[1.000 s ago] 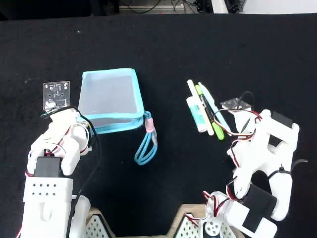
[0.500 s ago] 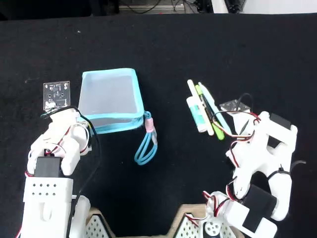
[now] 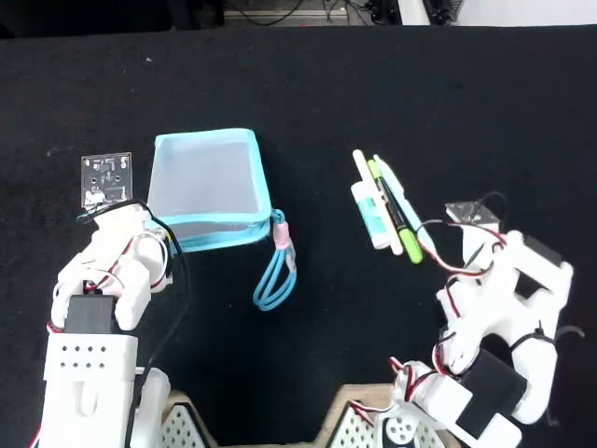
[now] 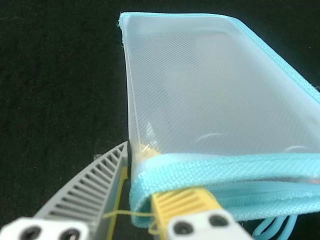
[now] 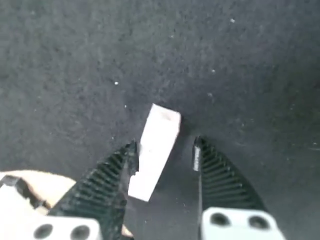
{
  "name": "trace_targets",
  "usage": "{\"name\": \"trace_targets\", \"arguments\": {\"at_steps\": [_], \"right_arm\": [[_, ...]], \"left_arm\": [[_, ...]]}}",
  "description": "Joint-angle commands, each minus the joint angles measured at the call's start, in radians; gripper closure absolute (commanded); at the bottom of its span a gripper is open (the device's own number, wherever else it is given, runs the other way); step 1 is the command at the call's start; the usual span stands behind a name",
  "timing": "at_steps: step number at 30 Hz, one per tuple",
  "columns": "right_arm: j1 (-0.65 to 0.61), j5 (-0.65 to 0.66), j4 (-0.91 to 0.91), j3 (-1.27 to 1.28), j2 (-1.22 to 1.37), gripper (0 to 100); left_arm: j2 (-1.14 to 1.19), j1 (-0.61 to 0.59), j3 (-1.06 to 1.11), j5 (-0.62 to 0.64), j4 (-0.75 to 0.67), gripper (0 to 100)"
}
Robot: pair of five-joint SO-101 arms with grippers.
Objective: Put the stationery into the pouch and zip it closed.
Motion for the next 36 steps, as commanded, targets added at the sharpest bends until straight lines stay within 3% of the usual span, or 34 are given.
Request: {"name": "trace_targets", "arguments": {"at_steps": [1, 9, 26, 33, 36], "right_arm": [[-0.031, -0.02, -0.06, 0.027, -0.041, 82.5], [-0.087, -0.147, -0.061, -0.007, -0.041, 82.5], [-0.083, -0.15, -0.06, -0.004, -0.041, 82.5], [-0.081, -0.15, -0.06, -0.01, -0.041, 98.2], [-0.081, -0.152, -0.034, -0.038, -0.044, 97.8]], "left_arm": [[-0.002, 0.001, -0.002, 0.008, -0.006, 97], [-0.002, 0.001, -0.002, 0.008, -0.006, 97], [-0.002, -0.001, -0.002, 0.008, -0.006, 97], [-0.002, -0.001, -0.004, 0.008, -0.006, 97], [-0.002, -0.001, -0.005, 0.008, -0.006, 97]]}}
